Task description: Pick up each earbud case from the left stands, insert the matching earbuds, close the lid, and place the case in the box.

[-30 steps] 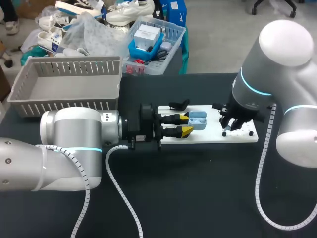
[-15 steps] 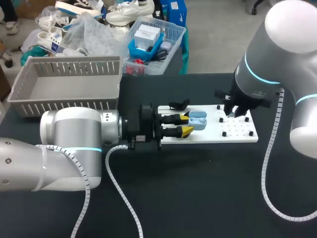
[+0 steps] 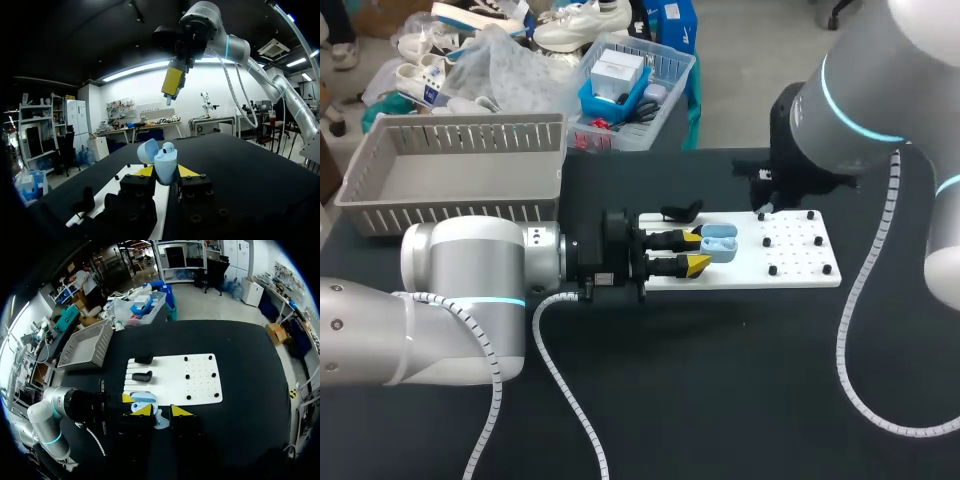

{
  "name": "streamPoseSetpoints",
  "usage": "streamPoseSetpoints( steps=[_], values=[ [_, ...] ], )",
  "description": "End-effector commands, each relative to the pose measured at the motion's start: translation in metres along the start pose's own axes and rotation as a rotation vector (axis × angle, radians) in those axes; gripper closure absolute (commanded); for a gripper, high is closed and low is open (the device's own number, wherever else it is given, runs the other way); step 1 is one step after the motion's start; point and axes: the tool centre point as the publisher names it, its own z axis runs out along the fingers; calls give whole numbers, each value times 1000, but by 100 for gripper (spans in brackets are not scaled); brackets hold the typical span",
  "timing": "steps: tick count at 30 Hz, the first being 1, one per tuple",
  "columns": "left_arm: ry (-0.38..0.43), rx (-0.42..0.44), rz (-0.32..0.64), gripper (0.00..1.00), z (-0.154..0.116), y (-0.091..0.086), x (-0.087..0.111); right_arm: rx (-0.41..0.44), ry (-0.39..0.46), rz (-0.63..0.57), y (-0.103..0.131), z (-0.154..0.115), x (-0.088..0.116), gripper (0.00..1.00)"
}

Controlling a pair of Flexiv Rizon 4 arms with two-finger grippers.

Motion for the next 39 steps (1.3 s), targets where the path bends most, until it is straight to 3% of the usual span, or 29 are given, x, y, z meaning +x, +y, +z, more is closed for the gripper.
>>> streamPoseSetpoints(
  steps=[1,5,12,39],
  values=[
    [1,-3,1,100,1,0,0,-26,106,-67,8,-8,-6,100],
    [1,-3,1,100,1,0,0,-75,176,-153,19,-5,-5,100],
    [1,-3,1,100,1,0,0,-62,241,-247,27,9,-5,100],
    [1,-3,1,100,1,0,0,-51,228,-234,30,20,6,100]
  ],
)
